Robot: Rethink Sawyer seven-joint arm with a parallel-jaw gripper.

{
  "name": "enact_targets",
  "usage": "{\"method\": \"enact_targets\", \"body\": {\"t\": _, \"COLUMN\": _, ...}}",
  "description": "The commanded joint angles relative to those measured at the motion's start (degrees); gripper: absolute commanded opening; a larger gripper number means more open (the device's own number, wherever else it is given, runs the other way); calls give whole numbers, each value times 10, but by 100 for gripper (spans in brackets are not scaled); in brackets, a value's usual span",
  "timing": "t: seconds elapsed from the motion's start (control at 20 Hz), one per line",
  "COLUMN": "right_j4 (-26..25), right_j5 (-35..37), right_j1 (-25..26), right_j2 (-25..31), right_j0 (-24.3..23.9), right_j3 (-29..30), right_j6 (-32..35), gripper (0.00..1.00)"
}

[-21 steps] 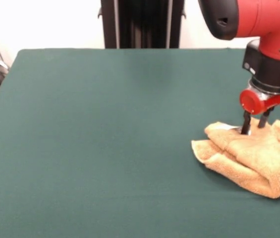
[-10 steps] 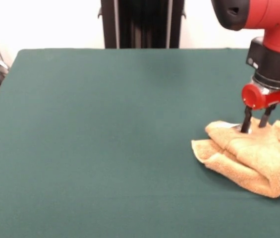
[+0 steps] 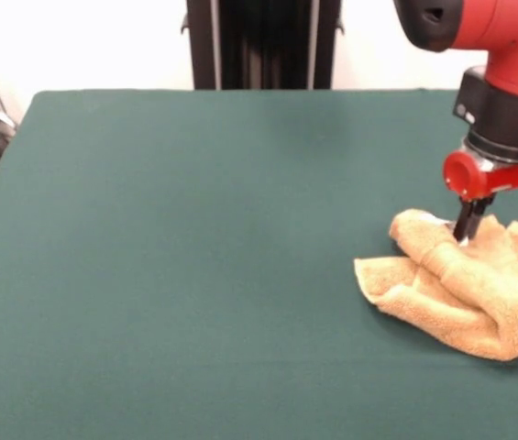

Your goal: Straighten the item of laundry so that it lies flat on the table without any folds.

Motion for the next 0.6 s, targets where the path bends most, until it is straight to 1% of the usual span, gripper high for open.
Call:
{"method": "enact_targets", "body": {"t": 0.05, "right_j4": 30, "right_j5": -3, "right_j1": 63, "right_j2": 19, "right_j0": 27, "right_j3": 68, "right_j6": 165, "gripper": 0}}
{"method": "enact_targets", "body": {"t": 0.4, "right_j4": 40, "right_j5": 3, "right_j1": 56, "right_j2": 21, "right_j0": 26, "right_j3": 80, "right_j6": 168, "gripper": 0}}
{"method": "enact_targets", "body": {"t": 0.6, "right_j4": 42, "right_j5": 17, "right_j1": 47, "right_j2": 21, "right_j0": 25, "right_j3": 82, "right_j6": 158, "gripper": 0}}
